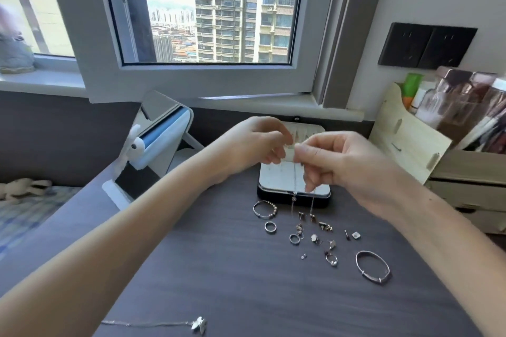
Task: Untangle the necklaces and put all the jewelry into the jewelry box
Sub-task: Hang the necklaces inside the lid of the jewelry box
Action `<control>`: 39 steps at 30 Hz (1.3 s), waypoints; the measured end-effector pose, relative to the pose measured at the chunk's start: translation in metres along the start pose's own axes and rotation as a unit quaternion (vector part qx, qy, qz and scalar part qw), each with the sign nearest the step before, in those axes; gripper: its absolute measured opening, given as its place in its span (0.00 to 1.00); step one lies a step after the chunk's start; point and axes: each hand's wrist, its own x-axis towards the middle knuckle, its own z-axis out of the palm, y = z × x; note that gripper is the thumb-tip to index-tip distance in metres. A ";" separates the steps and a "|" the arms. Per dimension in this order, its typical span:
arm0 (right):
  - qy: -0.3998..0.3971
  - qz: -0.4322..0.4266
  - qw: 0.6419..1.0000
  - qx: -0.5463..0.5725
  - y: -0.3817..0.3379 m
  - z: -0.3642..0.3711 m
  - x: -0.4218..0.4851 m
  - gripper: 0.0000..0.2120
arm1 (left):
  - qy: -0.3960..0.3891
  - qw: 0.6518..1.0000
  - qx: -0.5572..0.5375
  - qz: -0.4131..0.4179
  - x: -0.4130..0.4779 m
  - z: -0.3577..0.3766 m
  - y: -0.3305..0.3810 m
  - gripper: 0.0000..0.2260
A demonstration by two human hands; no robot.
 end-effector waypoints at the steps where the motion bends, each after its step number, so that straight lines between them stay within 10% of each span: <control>1: 0.013 -0.013 1.000 -0.011 -0.004 -0.007 0.006 0.09 | 0.021 1.000 0.015 0.003 0.008 -0.001 -0.006 0.06; 7: 0.080 -0.050 0.993 -0.073 -0.022 -0.052 0.052 0.09 | 0.129 0.974 0.186 0.011 0.068 0.011 -0.056 0.11; 18: 0.136 -0.056 0.986 -0.085 -0.002 -0.100 0.156 0.09 | 0.096 0.918 0.373 0.095 0.159 0.056 -0.126 0.19; 39: 0.185 -0.082 0.976 -0.087 0.049 -0.125 0.236 0.09 | 0.195 0.900 0.367 0.131 0.190 0.097 -0.155 0.13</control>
